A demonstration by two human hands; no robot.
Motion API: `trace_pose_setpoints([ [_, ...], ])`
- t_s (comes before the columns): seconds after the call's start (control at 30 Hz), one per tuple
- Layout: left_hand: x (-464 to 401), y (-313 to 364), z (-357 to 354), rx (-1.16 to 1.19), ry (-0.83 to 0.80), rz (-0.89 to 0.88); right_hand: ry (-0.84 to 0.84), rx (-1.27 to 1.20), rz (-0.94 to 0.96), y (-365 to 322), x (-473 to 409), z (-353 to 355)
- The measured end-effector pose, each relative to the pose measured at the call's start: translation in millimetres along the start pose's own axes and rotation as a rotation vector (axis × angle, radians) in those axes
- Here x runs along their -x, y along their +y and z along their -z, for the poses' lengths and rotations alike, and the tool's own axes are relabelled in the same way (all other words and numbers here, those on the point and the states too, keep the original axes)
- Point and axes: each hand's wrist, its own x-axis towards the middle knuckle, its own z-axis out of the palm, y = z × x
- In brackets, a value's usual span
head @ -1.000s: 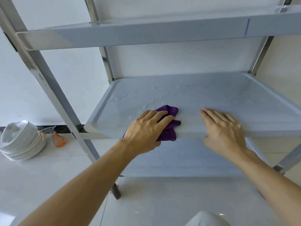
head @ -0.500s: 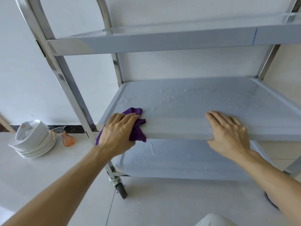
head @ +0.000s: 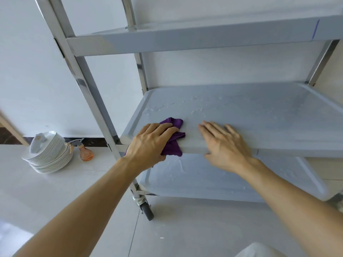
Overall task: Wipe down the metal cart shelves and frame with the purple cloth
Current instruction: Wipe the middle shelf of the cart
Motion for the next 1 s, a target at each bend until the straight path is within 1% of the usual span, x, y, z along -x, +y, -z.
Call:
trace_pose_setpoints([
  [0.13,27,-36,12,-0.072,-0.014,0.122,0.008,-0.003,0.005,0,0,4],
  [0.27,34,-34,22,-0.073,0.003,0.113,0.011,-0.009,-0.012,-3,2,3],
  [0.33,35,-31,31,-0.028,-0.011,0.087,0.010,0.006,-0.021,-1,2,2],
  [0.4,41,-33,46,0.090,0.037,0.117,0.011,0.017,-0.031,1,0,1],
  [0.47,48,-34,64,0.293,0.150,0.254,-0.011,0.026,-0.043,0,-1,1],
  [0.57,54,-35,97,0.672,0.387,0.549,-0.043,0.062,-0.055,-3,-1,1],
  [0.6,55,-36,107,0.725,0.489,0.608,-0.039,0.061,-0.058,-3,-1,1],
  [0.67,56,-41,123,0.732,0.699,0.684,-0.046,0.058,-0.066,-5,0,2],
  [0.73,50,-46,134,0.808,0.917,0.746,-0.103,0.062,-0.066,-11,-5,6],
  [0.8,38,-51,140,0.869,1.099,0.771,-0.174,0.037,-0.037,-24,-17,11],
  [0.83,30,-53,142,0.891,1.165,0.768,-0.189,0.020,0.000,-32,-24,13],
  [0.9,15,-56,146,0.929,1.230,0.728,-0.210,-0.023,0.084,-51,-37,15],
  [0.93,8,-58,146,0.938,1.220,0.701,-0.231,-0.041,0.114,-59,-41,13],
  [1.0,-6,-62,139,0.976,1.118,0.661,-0.237,-0.036,0.137,-67,-43,4],
])
